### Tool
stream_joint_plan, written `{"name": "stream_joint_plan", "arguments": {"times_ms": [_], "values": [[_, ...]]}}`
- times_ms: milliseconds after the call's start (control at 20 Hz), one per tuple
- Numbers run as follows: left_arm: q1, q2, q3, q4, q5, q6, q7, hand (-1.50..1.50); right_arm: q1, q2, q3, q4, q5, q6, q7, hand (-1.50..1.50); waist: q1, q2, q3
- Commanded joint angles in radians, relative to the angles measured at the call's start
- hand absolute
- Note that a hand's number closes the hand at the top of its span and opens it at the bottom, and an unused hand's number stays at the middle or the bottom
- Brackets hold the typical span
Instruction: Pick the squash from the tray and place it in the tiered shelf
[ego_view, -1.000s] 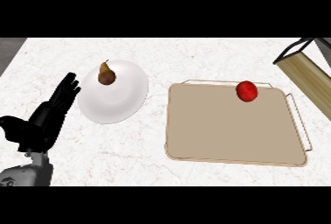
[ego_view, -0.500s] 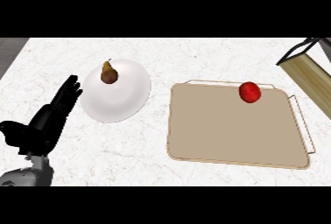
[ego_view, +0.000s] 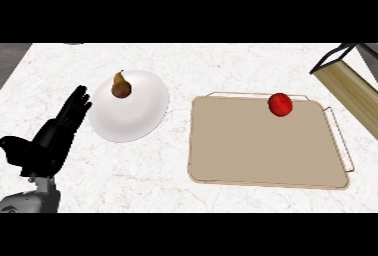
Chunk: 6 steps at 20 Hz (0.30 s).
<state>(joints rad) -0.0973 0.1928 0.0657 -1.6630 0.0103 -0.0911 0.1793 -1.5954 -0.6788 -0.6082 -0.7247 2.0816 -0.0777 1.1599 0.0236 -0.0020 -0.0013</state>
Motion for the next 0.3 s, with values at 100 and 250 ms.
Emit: {"name": "stream_joint_plan", "arguments": {"times_ms": [100,250], "values": [[0.014,0.001,0.007,0.001,-0.006,0.007,0.001,0.0,-0.048,0.127,0.0,-0.244,0.009,0.035,0.208,-1.5,-0.028,-0.014,-0.001],[0.083,0.012,0.03,0.01,0.003,-0.007,-0.038,0.0,0.001,0.152,-0.021,-0.428,-0.027,0.078,0.109,-1.5,-0.049,-0.024,0.001]]}}
